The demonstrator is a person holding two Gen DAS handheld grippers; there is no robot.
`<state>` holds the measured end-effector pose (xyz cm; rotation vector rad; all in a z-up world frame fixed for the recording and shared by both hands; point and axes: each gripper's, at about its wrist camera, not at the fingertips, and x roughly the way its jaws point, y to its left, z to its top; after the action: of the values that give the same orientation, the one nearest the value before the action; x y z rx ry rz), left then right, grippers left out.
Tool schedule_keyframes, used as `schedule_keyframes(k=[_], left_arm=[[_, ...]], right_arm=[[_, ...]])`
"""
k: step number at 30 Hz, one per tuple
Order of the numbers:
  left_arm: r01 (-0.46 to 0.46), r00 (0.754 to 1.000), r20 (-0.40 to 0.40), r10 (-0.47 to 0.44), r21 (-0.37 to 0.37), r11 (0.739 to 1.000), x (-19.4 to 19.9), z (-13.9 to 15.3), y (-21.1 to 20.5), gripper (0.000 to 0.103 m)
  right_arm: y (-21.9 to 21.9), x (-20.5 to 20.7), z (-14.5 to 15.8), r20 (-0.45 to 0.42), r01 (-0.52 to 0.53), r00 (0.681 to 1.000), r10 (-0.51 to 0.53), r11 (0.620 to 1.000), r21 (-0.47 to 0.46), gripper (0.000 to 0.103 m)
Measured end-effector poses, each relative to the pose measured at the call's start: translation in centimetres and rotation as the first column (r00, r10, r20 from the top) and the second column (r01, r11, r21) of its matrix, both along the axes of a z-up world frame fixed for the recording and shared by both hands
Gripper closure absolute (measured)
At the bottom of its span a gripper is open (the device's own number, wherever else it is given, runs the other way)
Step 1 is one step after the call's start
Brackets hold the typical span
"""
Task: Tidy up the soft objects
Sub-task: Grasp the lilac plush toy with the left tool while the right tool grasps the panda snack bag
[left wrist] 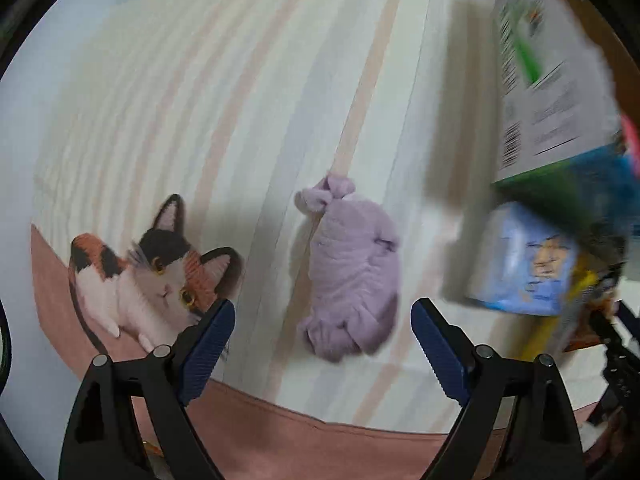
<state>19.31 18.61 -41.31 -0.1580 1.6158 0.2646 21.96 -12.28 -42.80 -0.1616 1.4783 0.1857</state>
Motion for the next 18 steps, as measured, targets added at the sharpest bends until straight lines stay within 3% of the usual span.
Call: schedule_keyframes(k=[1, 2, 4, 5, 8, 12, 18], left_arm=[[0.014, 1.000, -0.020, -0.014, -0.006, 1.000, 0.3, -1.1, -0.1, 0.013], [0.021, 0.999, -0.040, -0.022, -0.009, 1.000, 0.6, -2.1, -0.3, 0.013], [0.025, 0.997, -0.070, -0.026, -0.020, 0.999, 1.0, -3.8, -0.5, 0.021], [0.018, 0.997, -0.069, -0.021, -0.036, 0.999, 1.0, -4.0, -0.6, 0.028], [0.001, 0.999, -0.047, -0.004, -0.069, 0.998, 0.8, -3.3, -1.1, 0.068], [0.024, 0.999, -0.040, -0.027, -0.060, 0.998, -0.5, -2.9, -3.3, 0.069], [0.069, 0.994, -0.080, -0.077, -0.092, 0.993, -4.7, -3.6, -8.7, 0.070]], right_arm=[[0.0, 0.0, -0.3, -0.008, 0.003, 1.000, -0.003, 1.000, -0.004, 0.037], [-0.1, 0.0, -0.8, -0.021, 0.008, 1.000, -0.008, 1.000, 0.005, 0.049], [-0.7, 0.0, -1.2, -0.050, 0.041, 0.998, -0.038, 0.998, 0.043, 0.052], [-1.2, -0.1, -1.2, -0.056, 0.061, 0.997, -0.057, 0.996, 0.059, 0.052], [-3.1, -0.7, -1.4, -0.102, 0.127, 0.988, -0.116, 0.986, 0.106, 0.053], [-6.2, -2.9, -2.0, -0.180, 0.229, 0.964, -0.196, 0.956, 0.184, 0.054], [-8.4, -6.8, -2.4, -0.262, 0.301, 0.934, -0.241, 0.927, 0.221, 0.053]])
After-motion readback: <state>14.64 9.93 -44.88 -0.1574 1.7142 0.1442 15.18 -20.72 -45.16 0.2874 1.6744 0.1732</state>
